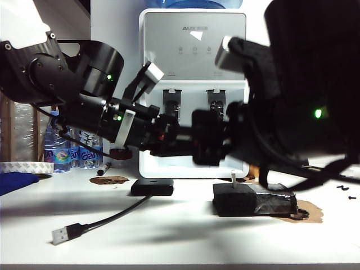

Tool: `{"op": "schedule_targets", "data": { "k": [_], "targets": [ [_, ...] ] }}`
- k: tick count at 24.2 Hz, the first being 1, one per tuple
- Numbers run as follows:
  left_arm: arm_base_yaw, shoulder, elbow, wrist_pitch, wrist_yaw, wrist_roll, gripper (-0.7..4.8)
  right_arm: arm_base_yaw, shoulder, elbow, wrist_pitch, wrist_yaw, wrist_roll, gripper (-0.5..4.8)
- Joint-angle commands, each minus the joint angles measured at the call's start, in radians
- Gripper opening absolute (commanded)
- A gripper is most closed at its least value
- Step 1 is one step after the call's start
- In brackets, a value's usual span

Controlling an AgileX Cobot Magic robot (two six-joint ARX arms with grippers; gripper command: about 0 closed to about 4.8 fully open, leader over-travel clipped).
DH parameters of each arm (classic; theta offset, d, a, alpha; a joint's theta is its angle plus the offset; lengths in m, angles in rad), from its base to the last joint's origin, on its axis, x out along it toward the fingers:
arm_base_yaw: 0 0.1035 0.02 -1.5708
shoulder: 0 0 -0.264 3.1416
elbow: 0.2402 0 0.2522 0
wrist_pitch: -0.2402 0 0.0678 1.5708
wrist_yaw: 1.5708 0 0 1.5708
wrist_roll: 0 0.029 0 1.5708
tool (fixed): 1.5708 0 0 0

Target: Take the USB flash drive out of the black sponge and insert it into the slot on top of the black USB adpator box.

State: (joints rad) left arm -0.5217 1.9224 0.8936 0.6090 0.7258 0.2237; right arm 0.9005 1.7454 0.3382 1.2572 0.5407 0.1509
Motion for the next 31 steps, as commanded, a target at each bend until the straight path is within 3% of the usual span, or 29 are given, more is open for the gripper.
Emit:
{"op": "schedule_targets", "data": {
  "k": [1,4,14,21,24,26,31],
  "targets": [
    [-0.004,-0.003,0.001,-0.02,0.034,0.02,-0.04,-0.026,-0.009,0.002,0.085,0.062,-0.052,2.19],
    [-0.02,0.004,0.001,-0.026,0.018,0.06,-0.04,-0.052,0.01,0.002,0.108,0.068,-0.048,2.19],
    [-0.041,0.041,0.001,-0.011,-0.041,0.06,-0.04,-0.069,0.144,0.005,0.136,0.089,0.003,2.19],
    [-0.042,0.085,0.002,0.009,-0.082,0.06,-0.04,-0.107,0.198,0.058,0.137,0.035,-0.014,2.19],
    [-0.042,0.091,0.001,0.013,-0.083,0.06,-0.04,-0.109,0.203,0.066,0.137,0.035,-0.051,2.22],
    [-0.042,0.091,0.001,0.014,-0.083,0.06,-0.04,-0.109,0.202,0.066,0.137,0.035,-0.114,2.54],
    [-0.043,0.091,0.001,0.024,-0.082,0.06,-0.04,-0.097,0.133,0.06,0.135,0.074,-0.275,2.56]
  ]
}}
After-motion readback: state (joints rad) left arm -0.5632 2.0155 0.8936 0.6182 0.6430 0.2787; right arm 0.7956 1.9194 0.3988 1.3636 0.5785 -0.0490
